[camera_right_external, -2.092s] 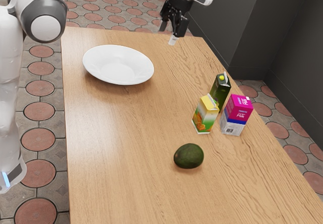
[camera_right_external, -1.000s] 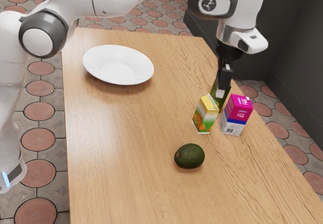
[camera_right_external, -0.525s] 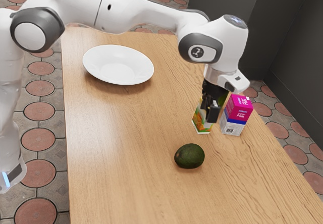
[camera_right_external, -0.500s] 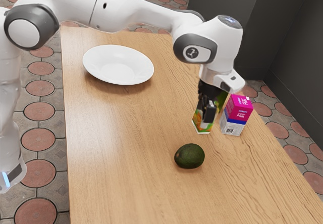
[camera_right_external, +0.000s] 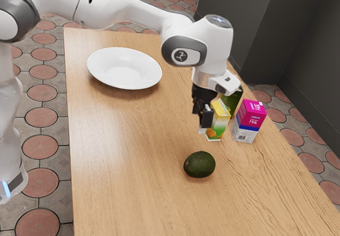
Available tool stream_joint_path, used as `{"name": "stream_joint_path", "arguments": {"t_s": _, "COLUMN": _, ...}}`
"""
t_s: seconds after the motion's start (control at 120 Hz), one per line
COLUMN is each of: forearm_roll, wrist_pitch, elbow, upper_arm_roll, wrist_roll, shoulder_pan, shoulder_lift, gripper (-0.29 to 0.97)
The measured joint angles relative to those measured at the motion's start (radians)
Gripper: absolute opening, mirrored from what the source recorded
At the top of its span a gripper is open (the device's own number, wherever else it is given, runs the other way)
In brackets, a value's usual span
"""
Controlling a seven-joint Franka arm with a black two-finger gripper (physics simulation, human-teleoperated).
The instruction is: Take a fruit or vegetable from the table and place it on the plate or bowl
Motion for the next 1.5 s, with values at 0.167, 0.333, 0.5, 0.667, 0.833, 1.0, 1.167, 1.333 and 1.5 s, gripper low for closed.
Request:
{"name": "stream_joint_path", "arguments": {"t_s": 0.167, "forearm_roll": -0.008, "wrist_pitch": 0.011, "elbow": -0.029, "upper_arm_roll": -0.008, "wrist_roll": -0.019, "shoulder_pan": -0.001, "shoulder_lift": -0.029, "gripper": 0.68}}
{"name": "stream_joint_path", "arguments": {"t_s": 0.333, "forearm_roll": -0.014, "wrist_pitch": 0.017, "elbow": -0.045, "upper_arm_roll": -0.036, "wrist_roll": -0.034, "shoulder_pan": -0.003, "shoulder_lift": -0.032, "gripper": 0.68}}
{"name": "stream_joint_path", "arguments": {"t_s": 0.5, "forearm_roll": -0.017, "wrist_pitch": 0.021, "elbow": -0.050, "upper_arm_roll": -0.044, "wrist_roll": -0.046, "shoulder_pan": -0.017, "shoulder_lift": -0.032, "gripper": 0.68}}
{"name": "stream_joint_path", "arguments": {"t_s": 0.667, "forearm_roll": -0.017, "wrist_pitch": 0.031, "elbow": -0.063, "upper_arm_roll": -0.043, "wrist_roll": -0.054, "shoulder_pan": -0.006, "shoulder_lift": -0.030, "gripper": 0.68}}
{"name": "stream_joint_path", "arguments": {"t_s": 0.833, "forearm_roll": -0.018, "wrist_pitch": 0.044, "elbow": -0.071, "upper_arm_roll": -0.045, "wrist_roll": -0.062, "shoulder_pan": -0.004, "shoulder_lift": -0.022, "gripper": 0.68}}
{"name": "stream_joint_path", "arguments": {"t_s": 1.0, "forearm_roll": -0.018, "wrist_pitch": 0.065, "elbow": -0.071, "upper_arm_roll": -0.046, "wrist_roll": -0.072, "shoulder_pan": -0.013, "shoulder_lift": 0.008, "gripper": 0.68}}
{"name": "stream_joint_path", "arguments": {"t_s": 1.167, "forearm_roll": -0.018, "wrist_pitch": 0.081, "elbow": -0.070, "upper_arm_roll": -0.046, "wrist_roll": -0.082, "shoulder_pan": -0.020, "shoulder_lift": 0.026, "gripper": 0.68}}
{"name": "stream_joint_path", "arguments": {"t_s": 1.333, "forearm_roll": -0.018, "wrist_pitch": 0.096, "elbow": -0.070, "upper_arm_roll": -0.047, "wrist_roll": -0.091, "shoulder_pan": -0.025, "shoulder_lift": 0.043, "gripper": 0.68}}
{"name": "stream_joint_path", "arguments": {"t_s": 1.5, "forearm_roll": -0.017, "wrist_pitch": 0.113, "elbow": -0.068, "upper_arm_roll": -0.047, "wrist_roll": -0.098, "shoulder_pan": -0.028, "shoulder_lift": 0.064, "gripper": 0.68}}
